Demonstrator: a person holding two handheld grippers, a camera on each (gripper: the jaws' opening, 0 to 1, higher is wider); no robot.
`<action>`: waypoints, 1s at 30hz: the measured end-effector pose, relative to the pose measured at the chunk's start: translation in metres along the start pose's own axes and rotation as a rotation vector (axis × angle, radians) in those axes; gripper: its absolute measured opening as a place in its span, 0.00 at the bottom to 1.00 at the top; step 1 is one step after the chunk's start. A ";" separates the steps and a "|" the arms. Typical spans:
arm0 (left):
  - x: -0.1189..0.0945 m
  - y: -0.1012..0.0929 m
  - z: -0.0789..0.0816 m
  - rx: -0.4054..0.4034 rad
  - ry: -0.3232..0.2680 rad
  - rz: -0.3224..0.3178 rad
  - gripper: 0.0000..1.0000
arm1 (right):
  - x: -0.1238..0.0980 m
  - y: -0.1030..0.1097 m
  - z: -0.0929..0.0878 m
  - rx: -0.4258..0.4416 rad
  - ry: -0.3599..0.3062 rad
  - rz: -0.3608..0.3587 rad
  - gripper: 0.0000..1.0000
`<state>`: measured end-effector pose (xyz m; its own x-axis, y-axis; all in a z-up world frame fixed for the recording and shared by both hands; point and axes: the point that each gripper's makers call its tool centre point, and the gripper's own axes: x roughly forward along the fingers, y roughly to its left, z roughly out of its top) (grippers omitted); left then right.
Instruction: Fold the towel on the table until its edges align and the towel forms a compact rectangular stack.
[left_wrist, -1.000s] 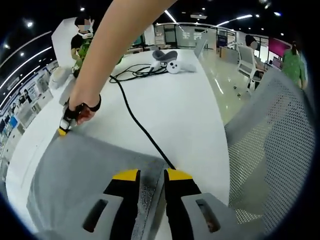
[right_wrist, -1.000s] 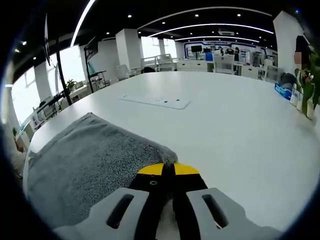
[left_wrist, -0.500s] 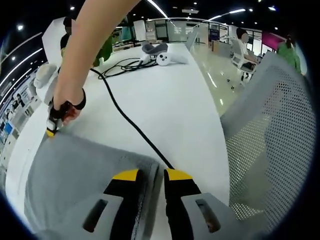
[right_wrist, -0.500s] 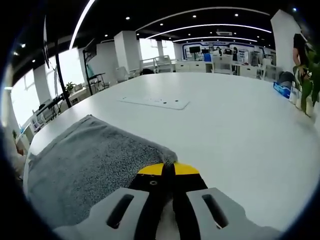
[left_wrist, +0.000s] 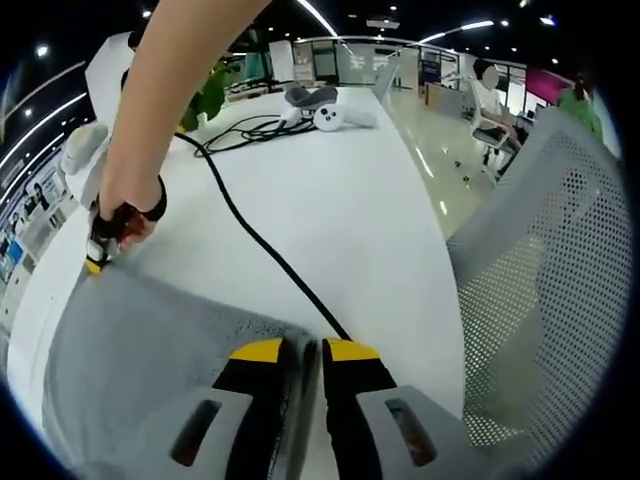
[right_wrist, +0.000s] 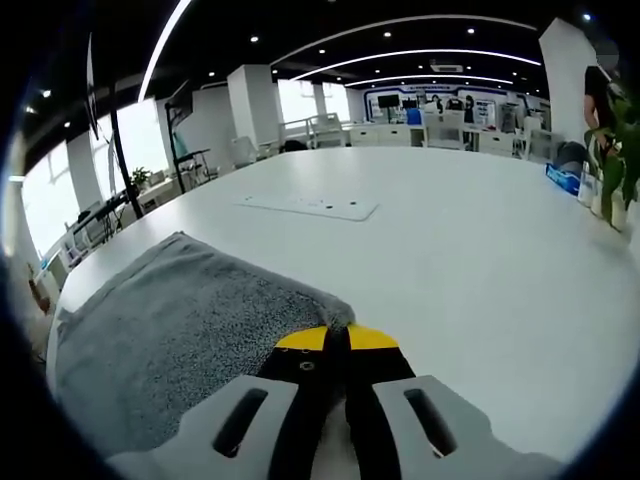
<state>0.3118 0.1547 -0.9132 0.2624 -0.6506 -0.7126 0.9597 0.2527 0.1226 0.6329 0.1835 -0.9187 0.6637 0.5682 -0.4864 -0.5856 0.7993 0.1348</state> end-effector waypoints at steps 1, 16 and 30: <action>0.001 0.001 0.000 -0.005 -0.002 0.003 0.13 | -0.001 0.001 0.000 0.001 0.000 0.000 0.02; -0.004 0.004 0.005 -0.019 -0.036 0.031 0.02 | 0.002 -0.003 0.001 0.060 0.025 0.005 0.02; -0.026 0.010 0.019 -0.085 -0.107 0.035 0.02 | -0.010 0.002 0.004 0.182 0.055 0.014 0.02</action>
<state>0.3160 0.1607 -0.8806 0.3094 -0.7114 -0.6310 0.9390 0.3334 0.0844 0.6272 0.1802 -0.9103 0.6268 0.5721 -0.5289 -0.4974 0.8163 0.2936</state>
